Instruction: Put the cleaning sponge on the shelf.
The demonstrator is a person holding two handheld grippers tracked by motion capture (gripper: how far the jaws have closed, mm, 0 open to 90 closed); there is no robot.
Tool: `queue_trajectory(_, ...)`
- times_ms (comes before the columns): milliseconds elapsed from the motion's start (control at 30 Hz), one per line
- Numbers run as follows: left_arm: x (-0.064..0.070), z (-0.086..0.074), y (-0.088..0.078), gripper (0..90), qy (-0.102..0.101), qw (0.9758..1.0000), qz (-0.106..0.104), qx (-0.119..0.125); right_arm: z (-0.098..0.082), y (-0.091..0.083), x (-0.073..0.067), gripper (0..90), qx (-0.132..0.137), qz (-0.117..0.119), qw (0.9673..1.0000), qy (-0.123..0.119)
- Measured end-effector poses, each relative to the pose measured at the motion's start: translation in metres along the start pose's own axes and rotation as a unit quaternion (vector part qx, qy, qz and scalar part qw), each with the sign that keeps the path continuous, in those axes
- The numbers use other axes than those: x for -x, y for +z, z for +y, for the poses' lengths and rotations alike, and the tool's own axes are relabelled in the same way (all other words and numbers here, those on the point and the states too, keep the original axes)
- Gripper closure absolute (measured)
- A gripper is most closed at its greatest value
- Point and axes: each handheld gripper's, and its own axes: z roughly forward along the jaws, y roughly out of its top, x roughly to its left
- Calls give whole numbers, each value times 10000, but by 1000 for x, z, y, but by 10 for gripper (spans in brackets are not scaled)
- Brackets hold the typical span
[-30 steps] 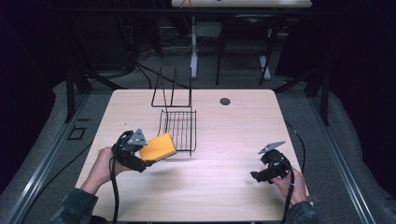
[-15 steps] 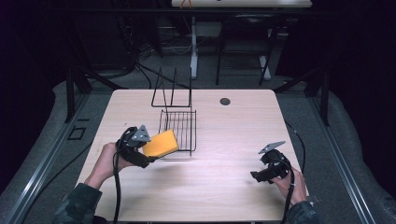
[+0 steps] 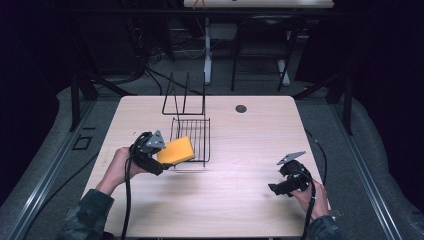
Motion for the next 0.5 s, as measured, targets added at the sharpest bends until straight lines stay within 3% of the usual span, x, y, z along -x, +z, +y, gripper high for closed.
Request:
queue_trajectory(167, -5, -1, 3, 223, 3, 10000, -69, 33, 0, -1, -1, 133, 16, -1, 10000, -30)
queue_trajectory(267, -9, -2, 5, 223, 174, 9998, -114, 65, 0, 0, 0, 133, 11, 2, 10000, -11)
queue_trajectory(333, -12, -4, 6, 222, 431, 9988, -194, 103, 0, 0, 0, 133, -4, 7, 10000, -8)
queue_trajectory(500, -20, -5, 11, 224, 504, 9986, -156, 42, 0, 0, 0, 133, 13, -1, 10000, -8)
